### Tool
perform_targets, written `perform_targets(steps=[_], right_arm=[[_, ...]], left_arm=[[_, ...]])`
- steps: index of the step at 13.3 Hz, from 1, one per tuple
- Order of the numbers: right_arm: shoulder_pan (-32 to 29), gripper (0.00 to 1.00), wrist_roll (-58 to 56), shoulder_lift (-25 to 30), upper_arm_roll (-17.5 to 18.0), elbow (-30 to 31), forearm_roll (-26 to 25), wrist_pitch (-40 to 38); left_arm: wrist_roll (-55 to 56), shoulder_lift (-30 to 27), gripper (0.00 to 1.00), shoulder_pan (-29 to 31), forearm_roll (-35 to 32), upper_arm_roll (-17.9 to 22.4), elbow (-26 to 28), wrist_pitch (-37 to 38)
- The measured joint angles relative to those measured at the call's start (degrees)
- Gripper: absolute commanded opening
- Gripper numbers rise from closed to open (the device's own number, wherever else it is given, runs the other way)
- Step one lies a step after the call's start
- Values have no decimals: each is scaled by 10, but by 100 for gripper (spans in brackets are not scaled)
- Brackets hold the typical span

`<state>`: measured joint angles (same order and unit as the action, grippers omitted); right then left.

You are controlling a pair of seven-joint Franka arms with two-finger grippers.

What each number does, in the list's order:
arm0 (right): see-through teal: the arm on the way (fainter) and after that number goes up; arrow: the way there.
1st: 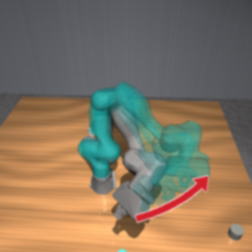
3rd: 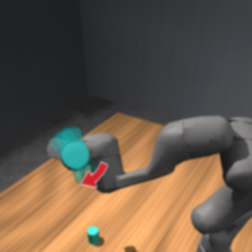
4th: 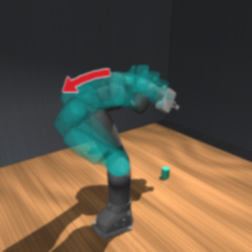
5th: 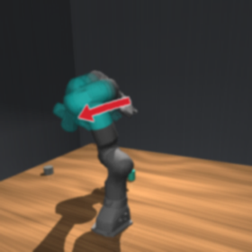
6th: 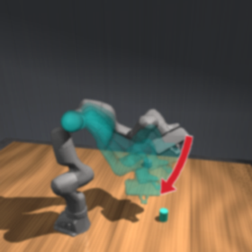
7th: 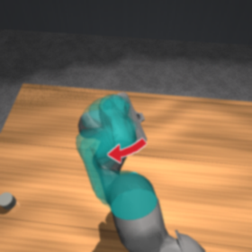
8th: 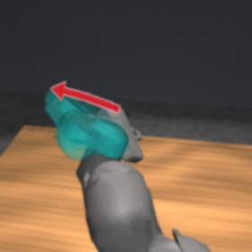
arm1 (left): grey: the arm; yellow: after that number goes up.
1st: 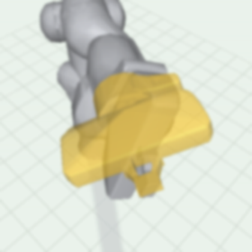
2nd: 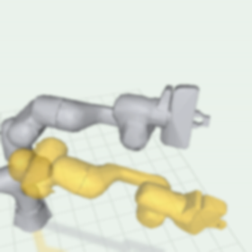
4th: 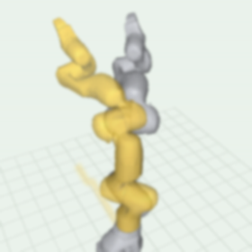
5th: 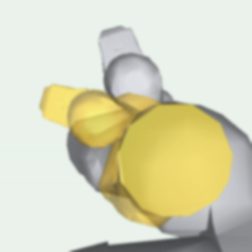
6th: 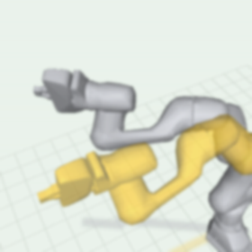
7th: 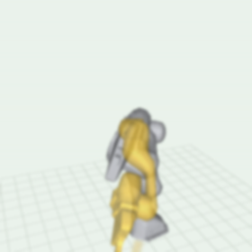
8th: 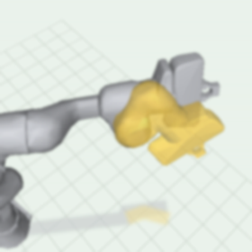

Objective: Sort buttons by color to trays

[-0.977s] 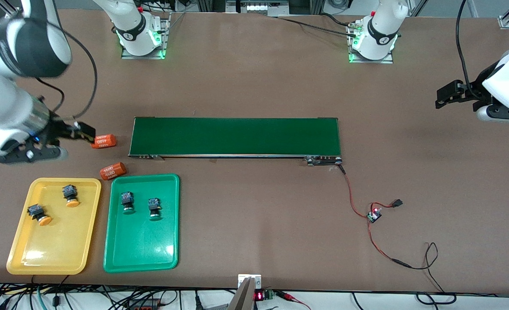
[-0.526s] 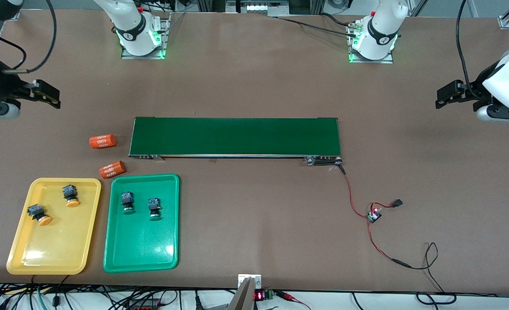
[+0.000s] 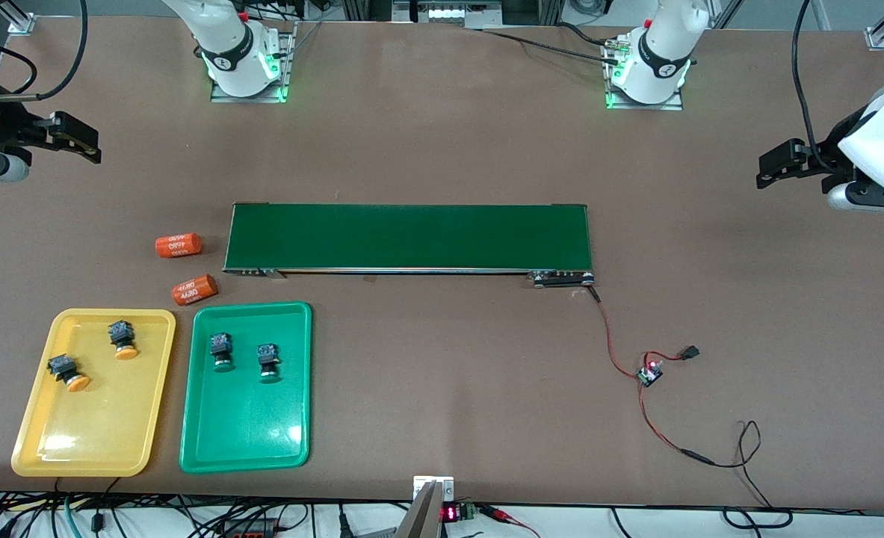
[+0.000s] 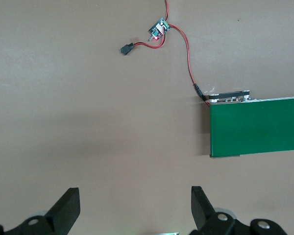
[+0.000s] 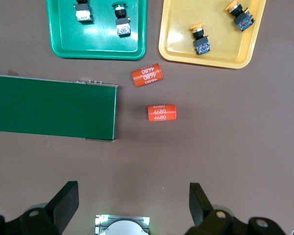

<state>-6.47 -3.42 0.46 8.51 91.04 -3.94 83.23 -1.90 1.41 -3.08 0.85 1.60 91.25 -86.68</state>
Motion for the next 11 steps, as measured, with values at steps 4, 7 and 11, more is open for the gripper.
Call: perform_targets(steps=[4,7,11], right_arm=[[0,100,11,0,0,0,14,-4],[0,100,30,0,0,0,18,-5],[-2,100,30,0,-5,0,18,-5]], left_arm=[[0,0,100,0,0,0,0,0],[0,0,100,0,0,0,-5,0],[0,0,100,0,0,0,-8,0]])
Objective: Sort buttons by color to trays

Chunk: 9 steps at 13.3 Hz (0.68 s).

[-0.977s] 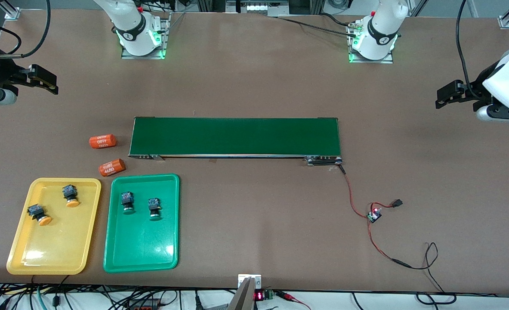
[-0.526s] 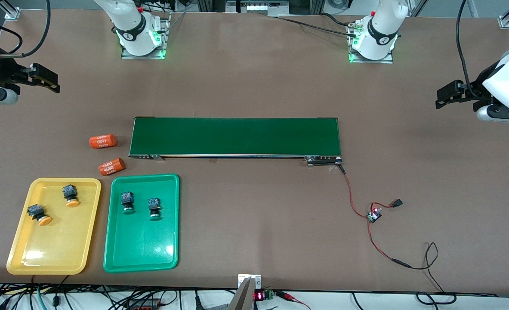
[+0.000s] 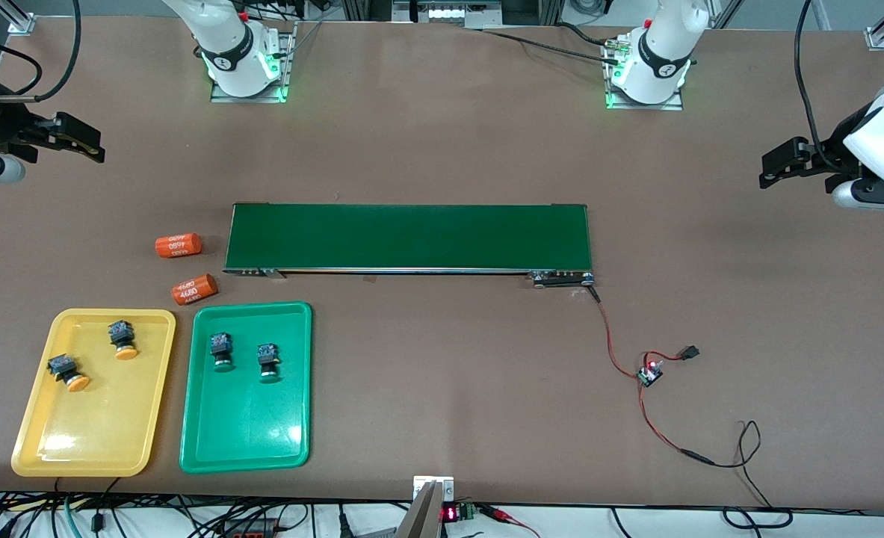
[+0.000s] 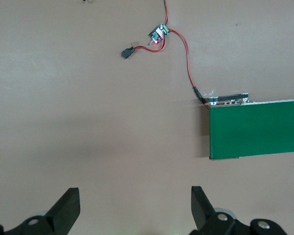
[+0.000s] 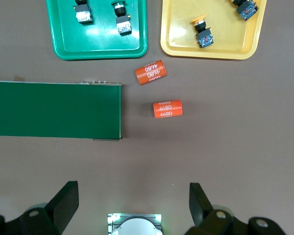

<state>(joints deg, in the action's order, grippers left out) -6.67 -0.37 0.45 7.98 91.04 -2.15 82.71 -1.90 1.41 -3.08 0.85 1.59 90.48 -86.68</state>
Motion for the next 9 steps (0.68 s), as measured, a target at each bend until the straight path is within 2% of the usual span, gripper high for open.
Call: perform_targets(steps=[9], right_arm=[[-6,100,0,0,-5,0,0,-1]], left_arm=[[0,0,100,0,0,0,-1,0]])
